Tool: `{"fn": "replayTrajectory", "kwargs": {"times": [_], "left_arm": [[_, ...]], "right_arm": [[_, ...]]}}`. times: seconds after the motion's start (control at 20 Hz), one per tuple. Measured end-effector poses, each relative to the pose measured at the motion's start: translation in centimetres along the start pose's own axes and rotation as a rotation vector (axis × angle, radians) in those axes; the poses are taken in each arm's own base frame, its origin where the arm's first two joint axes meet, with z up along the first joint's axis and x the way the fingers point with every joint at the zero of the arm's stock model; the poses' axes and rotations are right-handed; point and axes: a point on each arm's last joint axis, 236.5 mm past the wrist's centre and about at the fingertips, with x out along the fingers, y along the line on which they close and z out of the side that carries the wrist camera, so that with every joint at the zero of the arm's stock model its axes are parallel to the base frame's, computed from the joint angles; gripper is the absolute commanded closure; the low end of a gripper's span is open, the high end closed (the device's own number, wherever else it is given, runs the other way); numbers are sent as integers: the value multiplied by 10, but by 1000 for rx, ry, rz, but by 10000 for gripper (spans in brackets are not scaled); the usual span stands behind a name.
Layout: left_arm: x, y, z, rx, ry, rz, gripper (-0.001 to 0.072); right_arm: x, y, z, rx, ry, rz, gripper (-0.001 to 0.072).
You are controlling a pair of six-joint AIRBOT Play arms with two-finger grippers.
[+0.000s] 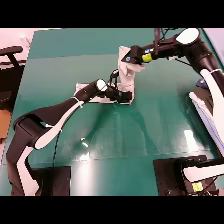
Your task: Fold the shirts.
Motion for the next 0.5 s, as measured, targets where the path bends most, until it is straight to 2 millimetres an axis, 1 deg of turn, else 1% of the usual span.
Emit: {"fn": "replayTrajectory", "kwargs": {"times": [0.1,0.25,0.4,0.5], "left_arm": [[-19,8,10,9,7,-4,687],[-56,22,25,31,15,-6,687],[-103,44,40,50,15,22,688],[-142,60,53,58,-9,56,688]], "right_arm": [[0,4,1,-14,-9,-20,700],[-7,5,6,-20,-33,-41,701],[-9,6,5,-21,-32,-47,700],[-1,12,0,-24,-14,-36,700]]}}
